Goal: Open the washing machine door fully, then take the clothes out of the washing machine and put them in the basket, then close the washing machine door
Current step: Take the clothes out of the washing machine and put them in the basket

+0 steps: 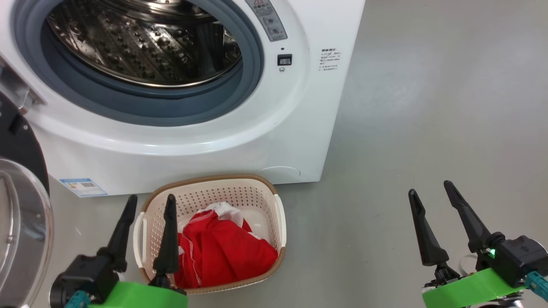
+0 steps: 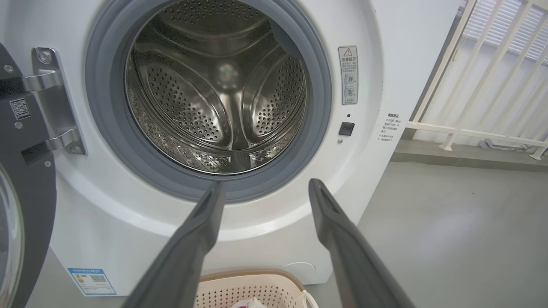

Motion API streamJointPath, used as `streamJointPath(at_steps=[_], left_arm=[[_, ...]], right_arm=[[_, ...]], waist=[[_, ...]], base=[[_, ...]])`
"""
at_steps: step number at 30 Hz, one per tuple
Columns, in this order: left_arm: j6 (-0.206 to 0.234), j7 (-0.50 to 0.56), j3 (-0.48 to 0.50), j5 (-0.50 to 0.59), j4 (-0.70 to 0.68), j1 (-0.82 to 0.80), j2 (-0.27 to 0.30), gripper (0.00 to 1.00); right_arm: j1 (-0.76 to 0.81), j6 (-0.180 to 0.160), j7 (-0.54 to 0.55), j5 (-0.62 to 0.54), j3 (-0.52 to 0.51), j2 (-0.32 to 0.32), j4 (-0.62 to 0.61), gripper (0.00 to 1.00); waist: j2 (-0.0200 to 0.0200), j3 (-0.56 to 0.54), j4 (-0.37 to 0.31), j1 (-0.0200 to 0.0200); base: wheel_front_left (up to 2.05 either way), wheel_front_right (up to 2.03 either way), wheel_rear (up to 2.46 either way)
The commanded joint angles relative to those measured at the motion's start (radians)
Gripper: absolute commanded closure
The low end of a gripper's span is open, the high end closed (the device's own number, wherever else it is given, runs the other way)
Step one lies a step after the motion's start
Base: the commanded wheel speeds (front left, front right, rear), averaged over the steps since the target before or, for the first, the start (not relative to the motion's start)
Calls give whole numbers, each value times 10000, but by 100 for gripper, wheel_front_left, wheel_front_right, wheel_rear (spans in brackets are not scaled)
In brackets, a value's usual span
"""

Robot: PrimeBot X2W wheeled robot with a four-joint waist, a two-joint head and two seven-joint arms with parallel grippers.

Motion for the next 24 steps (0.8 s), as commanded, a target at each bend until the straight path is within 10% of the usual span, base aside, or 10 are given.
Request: streamJointPath(at_steps=[1, 24], left_arm=[[146, -6, 365, 79, -327, 26, 288, 0], [712, 28, 437, -25, -890, 1459, 387, 0]], right_arm=[[-45, 48, -2, -141, 128, -91, -346, 0], [829, 48, -117, -143, -171, -91, -557, 0]], waist=[[-1, -85, 51, -1], [-1, -1246, 196, -1]], base=[[0, 0, 0], [0, 0, 0]])
